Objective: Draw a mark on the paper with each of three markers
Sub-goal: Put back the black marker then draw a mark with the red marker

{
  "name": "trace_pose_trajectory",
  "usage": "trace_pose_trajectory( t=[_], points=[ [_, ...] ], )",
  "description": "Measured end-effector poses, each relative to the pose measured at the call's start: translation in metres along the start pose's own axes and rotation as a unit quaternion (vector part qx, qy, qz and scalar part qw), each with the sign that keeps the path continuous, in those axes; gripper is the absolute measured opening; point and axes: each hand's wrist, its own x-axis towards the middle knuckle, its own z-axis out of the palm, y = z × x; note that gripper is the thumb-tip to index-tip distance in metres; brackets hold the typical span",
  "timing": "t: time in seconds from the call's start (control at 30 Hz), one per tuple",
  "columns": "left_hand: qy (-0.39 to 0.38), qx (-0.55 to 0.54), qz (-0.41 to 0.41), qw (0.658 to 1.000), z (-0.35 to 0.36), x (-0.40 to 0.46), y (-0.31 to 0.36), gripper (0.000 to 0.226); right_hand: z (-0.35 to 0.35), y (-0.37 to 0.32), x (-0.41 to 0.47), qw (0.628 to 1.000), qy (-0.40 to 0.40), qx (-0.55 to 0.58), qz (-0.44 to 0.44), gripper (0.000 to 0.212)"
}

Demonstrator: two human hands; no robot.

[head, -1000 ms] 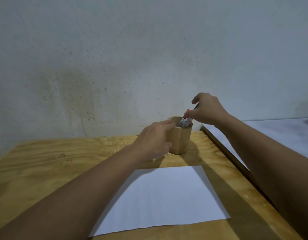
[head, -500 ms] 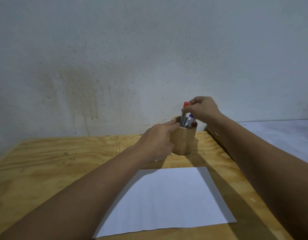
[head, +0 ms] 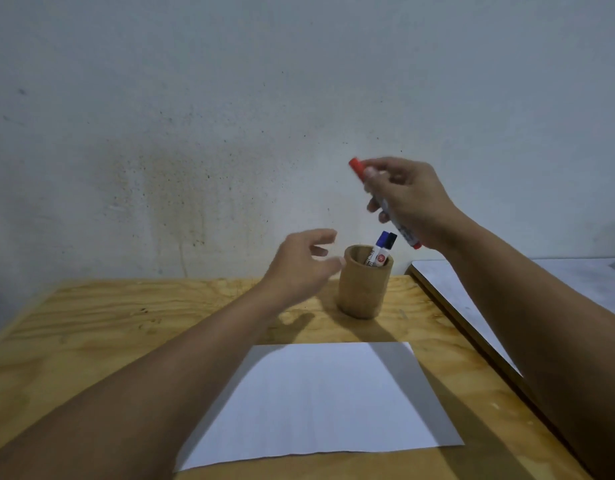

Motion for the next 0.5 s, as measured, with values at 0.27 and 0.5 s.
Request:
trace_pose_trajectory(
  t=[0.27, 0.5],
  points=[
    [0.025, -0.255, -0.049, 0.965, -0.053, -0.018, 0.0, 0.03, 0.036, -0.006, -0.037, 0.984, -0.169, 0.017, 0.058, 0.011],
    [0.021, -0.232, -0.051, 0.971, -0.072, -0.04, -0.02, 0.017, 0.065, -0.008, -0.053, 0.975, -0.209, 0.003, 0.073, 0.012]
  ],
)
